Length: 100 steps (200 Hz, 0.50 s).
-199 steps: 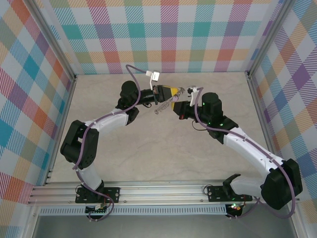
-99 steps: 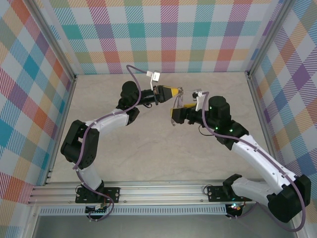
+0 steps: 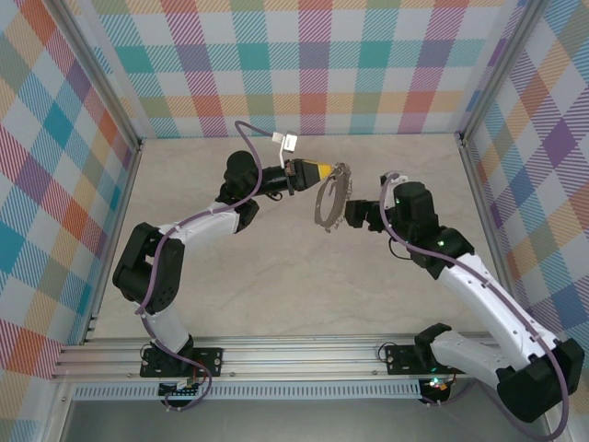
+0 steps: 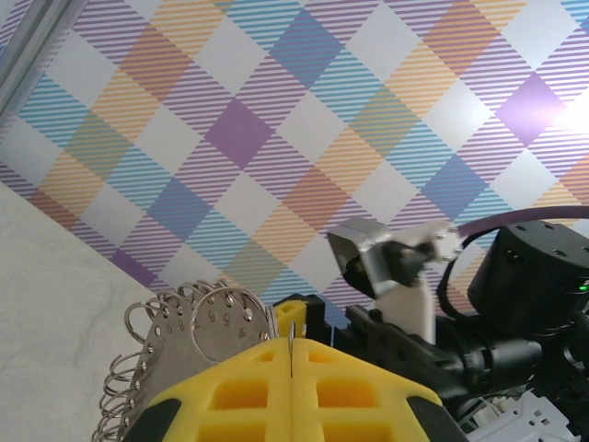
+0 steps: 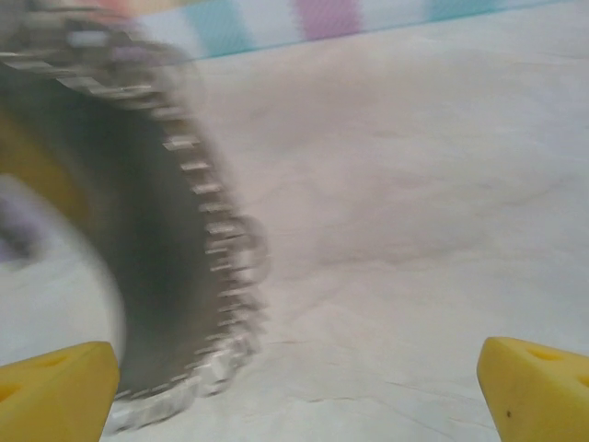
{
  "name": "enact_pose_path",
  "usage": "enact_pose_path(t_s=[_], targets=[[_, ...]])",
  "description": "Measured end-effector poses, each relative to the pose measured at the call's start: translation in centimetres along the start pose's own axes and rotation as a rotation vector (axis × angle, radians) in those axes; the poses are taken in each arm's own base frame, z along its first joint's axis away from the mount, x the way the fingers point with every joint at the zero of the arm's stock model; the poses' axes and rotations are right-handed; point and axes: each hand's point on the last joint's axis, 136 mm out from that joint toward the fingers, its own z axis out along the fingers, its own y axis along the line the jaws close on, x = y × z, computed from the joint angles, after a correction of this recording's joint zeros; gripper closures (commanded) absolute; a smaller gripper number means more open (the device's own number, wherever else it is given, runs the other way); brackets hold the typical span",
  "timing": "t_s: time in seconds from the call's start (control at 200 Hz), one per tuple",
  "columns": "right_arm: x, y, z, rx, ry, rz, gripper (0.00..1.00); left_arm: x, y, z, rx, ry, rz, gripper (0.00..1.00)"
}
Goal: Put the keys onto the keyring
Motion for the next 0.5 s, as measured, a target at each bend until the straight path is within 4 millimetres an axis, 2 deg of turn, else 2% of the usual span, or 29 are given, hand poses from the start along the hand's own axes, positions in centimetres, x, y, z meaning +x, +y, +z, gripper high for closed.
enact_pose_path(t_s=[0.105, 0.25, 0.39, 0.5], targets=[[-0.3, -3.8, 0.5, 0.23, -0.022, 0.048, 0.0, 0.0, 0.0, 0.0, 0.0, 0.0, 0.0, 1.0], [-0.6, -8.3, -0.7, 0.462, -0.081, 0.151, 0.0, 0.0, 0.0, 0.0, -0.001, 0.0, -0.001, 1.0], [-0.4, -10.7, -1.7, 0.572, -0.108, 0.225, 0.0, 0.0, 0.0, 0.0, -0.001, 0.0, -0.001, 1.0], [-0.4, -11.5, -2.1, 0.612, -0.108, 0.221, 0.0, 0.0, 0.0, 0.0, -0.001, -0.001, 0.0, 1.0]])
